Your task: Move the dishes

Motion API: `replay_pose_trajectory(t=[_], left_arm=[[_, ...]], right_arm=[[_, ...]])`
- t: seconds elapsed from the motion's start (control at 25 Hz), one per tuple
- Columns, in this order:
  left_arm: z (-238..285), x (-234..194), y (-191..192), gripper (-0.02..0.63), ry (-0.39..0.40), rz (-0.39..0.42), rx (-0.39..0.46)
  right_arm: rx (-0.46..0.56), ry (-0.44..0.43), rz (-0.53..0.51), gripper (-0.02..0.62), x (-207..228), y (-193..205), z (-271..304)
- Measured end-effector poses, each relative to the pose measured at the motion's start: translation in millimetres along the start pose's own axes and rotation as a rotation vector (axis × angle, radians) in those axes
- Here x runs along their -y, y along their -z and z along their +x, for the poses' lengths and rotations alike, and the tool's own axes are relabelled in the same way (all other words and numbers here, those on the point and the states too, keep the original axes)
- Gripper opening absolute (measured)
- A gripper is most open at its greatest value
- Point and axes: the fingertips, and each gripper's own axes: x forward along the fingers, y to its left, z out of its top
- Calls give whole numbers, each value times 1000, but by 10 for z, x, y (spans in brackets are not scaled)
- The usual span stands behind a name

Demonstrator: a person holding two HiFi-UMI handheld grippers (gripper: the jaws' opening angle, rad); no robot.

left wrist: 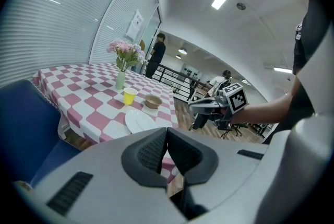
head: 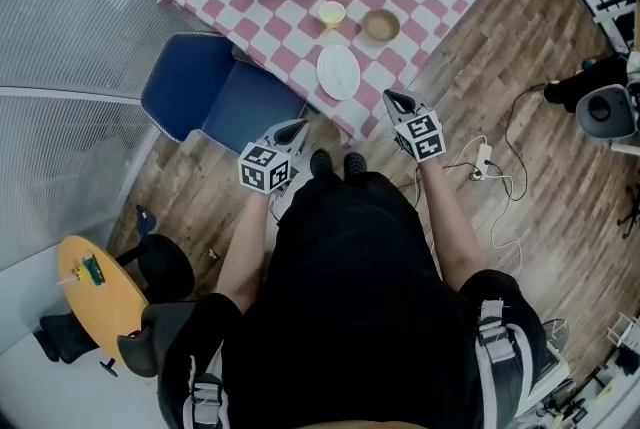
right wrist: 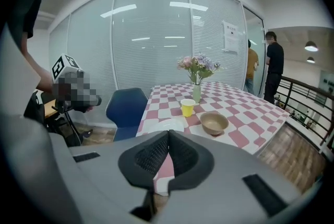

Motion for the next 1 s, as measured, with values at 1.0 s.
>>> replay_pose_trajectory(t=[1.0], left_arm=[[-444,-485,59,21,38,52,-7]], right_arm=[[36,103,94,15,-411,-8,134]])
